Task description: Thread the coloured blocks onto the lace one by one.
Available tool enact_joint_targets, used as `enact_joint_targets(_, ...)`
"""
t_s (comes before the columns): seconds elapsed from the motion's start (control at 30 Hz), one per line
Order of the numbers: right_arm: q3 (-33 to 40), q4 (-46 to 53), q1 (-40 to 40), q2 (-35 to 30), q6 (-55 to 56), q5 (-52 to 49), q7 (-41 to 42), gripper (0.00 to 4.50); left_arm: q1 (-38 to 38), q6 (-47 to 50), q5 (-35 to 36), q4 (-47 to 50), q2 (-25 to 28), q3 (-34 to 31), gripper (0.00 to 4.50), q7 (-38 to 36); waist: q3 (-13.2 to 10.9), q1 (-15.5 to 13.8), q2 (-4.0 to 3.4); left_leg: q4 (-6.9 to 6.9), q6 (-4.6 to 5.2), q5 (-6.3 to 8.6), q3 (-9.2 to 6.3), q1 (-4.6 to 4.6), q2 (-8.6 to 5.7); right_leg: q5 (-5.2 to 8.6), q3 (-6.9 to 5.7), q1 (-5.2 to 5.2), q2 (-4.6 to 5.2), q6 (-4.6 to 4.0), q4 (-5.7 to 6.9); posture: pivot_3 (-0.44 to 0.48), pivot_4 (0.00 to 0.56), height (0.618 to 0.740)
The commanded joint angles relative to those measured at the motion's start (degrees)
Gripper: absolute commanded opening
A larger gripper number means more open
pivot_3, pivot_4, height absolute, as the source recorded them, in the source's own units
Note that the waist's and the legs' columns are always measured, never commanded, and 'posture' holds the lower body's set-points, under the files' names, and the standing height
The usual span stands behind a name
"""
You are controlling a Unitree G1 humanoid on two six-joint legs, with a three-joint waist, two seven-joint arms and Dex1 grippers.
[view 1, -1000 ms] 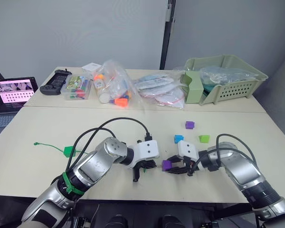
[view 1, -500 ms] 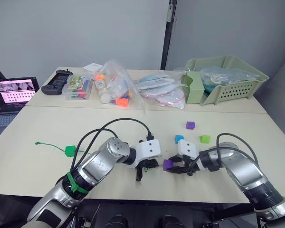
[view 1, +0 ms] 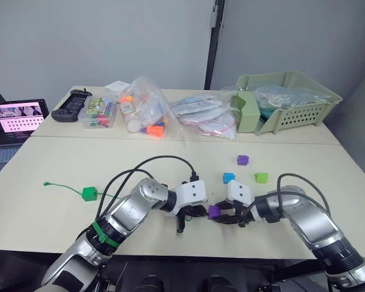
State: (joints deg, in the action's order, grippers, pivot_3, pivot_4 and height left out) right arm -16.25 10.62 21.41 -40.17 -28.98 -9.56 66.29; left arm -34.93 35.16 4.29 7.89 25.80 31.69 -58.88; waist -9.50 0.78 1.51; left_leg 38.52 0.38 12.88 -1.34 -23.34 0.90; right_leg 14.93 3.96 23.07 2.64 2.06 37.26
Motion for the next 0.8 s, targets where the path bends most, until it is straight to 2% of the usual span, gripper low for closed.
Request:
enact_joint_targets(0.03,0.01,-0.4,-0.09,0.16,2.44,-0.79,0.72,1.15,-0.08,-1.18,0.22,3.39,0.98,-0.48,0.0,-1.08,0.0,0.02,0.0,-0.01,0.0,0.0,0.0,-0.01,0.0,0.0,0.0,0.01,0.0,0.0,0.0,0.0,0.15,0.74)
enact_joint_targets(0.3,0.22,-1.34,0.41,-0.75,3.36,-0.77,1.32,1.15,1.05,2.39,0.45,7.0,5.21,-1.87,0.0,-0.63,0.0,-0.07,0.0,-0.01,0.0,0.0,0.0,0.01,0.0,0.0,-0.01,-0.01,0.0,0.0,0.0,0.0,0.15,0.74)
enact_joint_targets(0.8,-0.3,2.34,-0.13,-0.62,1.39,-2.68,1.74,1.15,1.77,2.07,0.7,7.06,3.69,-1.19,0.0,0.9,0.0,-0.12,0.0,0.0,0.0,0.0,0.0,0.0,-0.01,0.0,0.0,-0.01,0.01,0.01,-0.01,0.0,0.15,0.74)
